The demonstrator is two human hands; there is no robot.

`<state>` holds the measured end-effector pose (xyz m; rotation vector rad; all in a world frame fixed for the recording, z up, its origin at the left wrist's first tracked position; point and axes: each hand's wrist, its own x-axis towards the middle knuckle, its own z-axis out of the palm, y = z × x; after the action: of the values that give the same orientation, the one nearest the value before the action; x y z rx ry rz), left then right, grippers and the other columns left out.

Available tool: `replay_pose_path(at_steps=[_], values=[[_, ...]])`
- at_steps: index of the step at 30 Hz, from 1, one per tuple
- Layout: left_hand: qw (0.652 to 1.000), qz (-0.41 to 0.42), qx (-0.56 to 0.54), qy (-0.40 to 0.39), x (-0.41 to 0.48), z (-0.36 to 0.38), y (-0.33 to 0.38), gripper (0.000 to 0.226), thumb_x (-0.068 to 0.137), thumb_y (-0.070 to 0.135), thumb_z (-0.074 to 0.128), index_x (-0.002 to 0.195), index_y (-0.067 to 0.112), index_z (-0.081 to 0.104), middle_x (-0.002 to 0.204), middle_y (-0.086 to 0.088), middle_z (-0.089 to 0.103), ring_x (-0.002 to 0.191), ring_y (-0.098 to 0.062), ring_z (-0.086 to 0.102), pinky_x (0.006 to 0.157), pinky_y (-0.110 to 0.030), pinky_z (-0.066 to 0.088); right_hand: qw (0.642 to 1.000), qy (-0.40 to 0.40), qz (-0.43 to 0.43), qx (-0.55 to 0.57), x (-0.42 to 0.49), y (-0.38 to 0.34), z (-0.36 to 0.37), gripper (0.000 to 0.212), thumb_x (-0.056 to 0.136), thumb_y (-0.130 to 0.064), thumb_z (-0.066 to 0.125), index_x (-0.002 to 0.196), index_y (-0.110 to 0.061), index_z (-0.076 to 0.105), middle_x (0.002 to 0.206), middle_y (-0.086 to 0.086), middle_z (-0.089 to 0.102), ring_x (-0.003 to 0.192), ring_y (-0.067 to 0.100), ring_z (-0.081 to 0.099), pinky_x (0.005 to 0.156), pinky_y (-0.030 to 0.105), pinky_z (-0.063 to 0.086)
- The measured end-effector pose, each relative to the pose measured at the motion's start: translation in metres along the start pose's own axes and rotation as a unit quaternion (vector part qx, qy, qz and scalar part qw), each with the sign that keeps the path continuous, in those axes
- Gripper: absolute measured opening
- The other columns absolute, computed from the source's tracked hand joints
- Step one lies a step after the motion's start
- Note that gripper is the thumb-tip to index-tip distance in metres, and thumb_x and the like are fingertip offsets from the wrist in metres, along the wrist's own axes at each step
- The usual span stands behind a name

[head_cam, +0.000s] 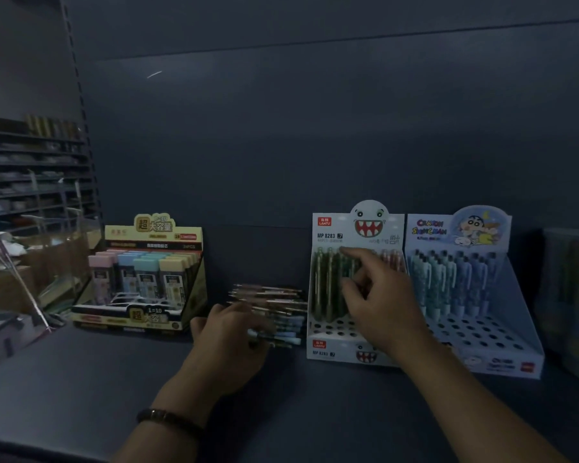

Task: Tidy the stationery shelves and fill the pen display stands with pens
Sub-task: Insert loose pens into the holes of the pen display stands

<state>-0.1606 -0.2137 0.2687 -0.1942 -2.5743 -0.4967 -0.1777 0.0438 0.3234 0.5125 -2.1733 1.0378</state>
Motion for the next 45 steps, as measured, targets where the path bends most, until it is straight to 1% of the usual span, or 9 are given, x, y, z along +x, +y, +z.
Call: replay_pose_path(at_steps=[9, 16, 20, 27, 32, 34, 37, 42, 45], values=[[1.0, 0.023, 0.005, -0.012, -0.003, 0.0, 0.005, 0.019, 0.089, 0.045, 0.075, 0.105, 0.053, 0.069, 0.11, 0.03, 0.056, 0.112, -0.006, 0.039, 0.086, -0.038, 0.024, 0.998, -0.052, 0.001, 0.018, -0.004, -0.007, 0.004, 0.023, 0.098, -0.018, 0.067, 0.113, -0.035, 0.072, 0.066, -0.001, 0.06, 0.058, 0.01, 0.057, 0.054, 0.021, 0.046], [1.0, 0.025, 0.018, -0.002, -0.006, -0.003, 0.007, 0.02, 0.078, 0.043, 0.064, 0.096, 0.052, 0.064, 0.096, 0.03, 0.06, 0.104, -0.004, 0.045, 0.081, -0.038, 0.027, 0.998, -0.056, 0.003, 0.016, -0.006, -0.012, 0.005, 0.017, 0.097, -0.02, 0.068, 0.108, -0.033, 0.073, 0.062, -0.004, 0.057, 0.056, 0.004, 0.054, 0.052, 0.014, 0.043], [0.999, 0.009, 0.031, -0.005, -0.005, -0.003, 0.007, 0.022, 0.077, 0.039, 0.063, 0.096, 0.05, 0.065, 0.096, 0.03, 0.062, 0.106, -0.006, 0.046, 0.082, -0.039, 0.026, 0.998, -0.058, 0.001, 0.016, -0.006, -0.014, 0.004, 0.017, 0.098, -0.02, 0.067, 0.107, -0.033, 0.073, 0.064, -0.003, 0.058, 0.057, 0.006, 0.054, 0.053, 0.015, 0.044], [0.999, 0.032, 0.041, -0.014, -0.004, 0.0, 0.011, 0.014, 0.098, 0.037, 0.058, 0.106, 0.043, 0.068, 0.1, 0.026, 0.06, 0.11, -0.007, 0.044, 0.076, -0.038, 0.02, 0.995, -0.096, -0.02, -0.004, -0.008, -0.016, 0.007, 0.027, 0.097, -0.025, 0.067, 0.122, -0.036, 0.068, 0.074, -0.007, 0.064, 0.068, 0.007, 0.063, 0.067, 0.035, 0.059], [0.981, 0.092, -0.16, 0.063, 0.002, -0.003, 0.017, 0.018, 0.101, 0.017, 0.066, 0.102, 0.034, 0.072, 0.096, 0.024, 0.066, 0.094, 0.001, 0.06, 0.08, -0.028, 0.043, 0.994, -0.105, -0.002, 0.038, -0.01, -0.019, 0.012, 0.019, 0.095, -0.026, 0.071, 0.112, -0.036, 0.072, 0.081, -0.011, 0.069, 0.072, 0.004, 0.065, 0.067, 0.026, 0.056], [0.963, 0.11, -0.227, 0.096, 0.003, -0.005, 0.023, 0.018, 0.099, 0.012, 0.07, 0.103, 0.028, 0.074, 0.096, 0.022, 0.071, 0.09, -0.004, 0.066, 0.074, -0.019, 0.05, 0.992, -0.104, 0.013, 0.076, -0.011, -0.02, 0.015, 0.015, 0.092, -0.031, 0.076, 0.106, -0.037, 0.073, 0.091, -0.018, 0.072, 0.079, 0.004, 0.069, 0.074, 0.032, 0.061], [0.942, 0.093, -0.31, 0.091, 0.001, -0.005, 0.036, 0.015, 0.099, 0.013, 0.07, 0.106, 0.026, 0.073, 0.097, 0.017, 0.074, 0.09, -0.008, 0.072, 0.073, -0.022, 0.055, 0.984, -0.107, 0.027, 0.138, -0.01, -0.023, 0.018, 0.007, 0.092, -0.031, 0.079, 0.098, -0.033, 0.075, 0.093, -0.011, 0.075, 0.079, 0.011, 0.073, 0.076, 0.042, 0.064], [0.929, 0.061, -0.348, 0.111, 0.002, -0.002, 0.04, 0.014, 0.095, 0.015, 0.076, 0.1, 0.027, 0.072, 0.09, 0.015, 0.074, 0.081, -0.01, 0.069, 0.068, -0.022, 0.052, 0.969, -0.076, 0.066, 0.224, -0.008, -0.03, 0.013, 0.003, 0.098, -0.017, 0.073, 0.094, -0.018, 0.073, 0.083, 0.005, 0.076, 0.068, 0.023, 0.075, 0.051, 0.027, 0.055], [0.937, 0.062, -0.333, 0.087, 0.0, -0.001, 0.038, 0.023, 0.091, 0.009, 0.079, 0.103, 0.029, 0.075, 0.092, 0.016, 0.074, 0.084, -0.012, 0.069, 0.07, -0.021, 0.053, 0.957, -0.01, 0.102, 0.273, -0.003, -0.029, 0.004, 0.004, 0.101, -0.013, 0.067, 0.098, -0.011, 0.069, 0.086, 0.007, 0.076, 0.067, 0.024, 0.077, 0.045, 0.035, 0.056]])
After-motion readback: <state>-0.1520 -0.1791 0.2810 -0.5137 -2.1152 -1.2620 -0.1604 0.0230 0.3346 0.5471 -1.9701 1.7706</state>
